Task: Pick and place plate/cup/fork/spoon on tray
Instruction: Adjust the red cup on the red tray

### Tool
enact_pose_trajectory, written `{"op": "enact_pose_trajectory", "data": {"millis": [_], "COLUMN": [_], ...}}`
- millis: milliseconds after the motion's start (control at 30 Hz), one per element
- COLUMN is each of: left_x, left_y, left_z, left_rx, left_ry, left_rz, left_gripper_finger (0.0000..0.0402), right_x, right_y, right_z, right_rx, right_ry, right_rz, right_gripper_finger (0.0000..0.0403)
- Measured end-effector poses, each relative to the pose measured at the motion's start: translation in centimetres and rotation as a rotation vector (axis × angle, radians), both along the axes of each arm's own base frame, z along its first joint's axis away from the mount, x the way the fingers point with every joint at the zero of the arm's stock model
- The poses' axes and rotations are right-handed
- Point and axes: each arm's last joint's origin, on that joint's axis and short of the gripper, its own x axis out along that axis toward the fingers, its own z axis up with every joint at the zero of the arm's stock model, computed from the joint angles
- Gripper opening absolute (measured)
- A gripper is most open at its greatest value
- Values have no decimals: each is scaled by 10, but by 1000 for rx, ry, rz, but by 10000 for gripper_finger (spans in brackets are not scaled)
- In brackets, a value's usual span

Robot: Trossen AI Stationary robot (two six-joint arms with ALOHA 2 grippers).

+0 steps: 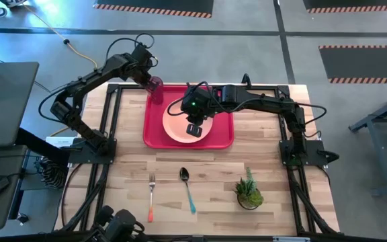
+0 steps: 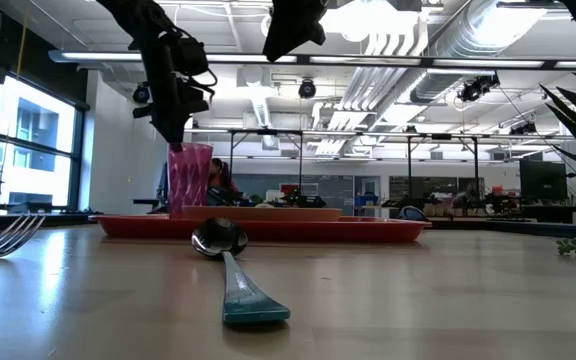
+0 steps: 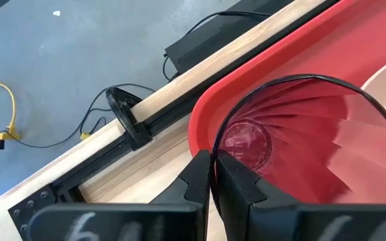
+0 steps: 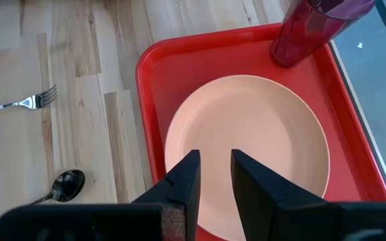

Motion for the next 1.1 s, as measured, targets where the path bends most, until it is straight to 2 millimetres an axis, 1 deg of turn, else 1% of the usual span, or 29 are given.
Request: {"op": "enact_pose_trajectory", "data": {"millis": [167, 800, 1100], "left_x": [0, 0, -1], "left_y": [0, 0, 0], "left_z": [0, 0, 0], "left_rx": [-3, -5, 11], "left_ry": [1, 0, 22], "left_rz": [0, -2, 12], "left_gripper_finger": [23, 94, 102], "right_x": [0, 0, 0], "right_y": [0, 0, 0], "right_z": [0, 0, 0], "right_rx": [0, 0, 0], "right_ry": [0, 0, 0], "right_rz": [0, 0, 0], "right_gripper_finger": [75, 75, 75]}}
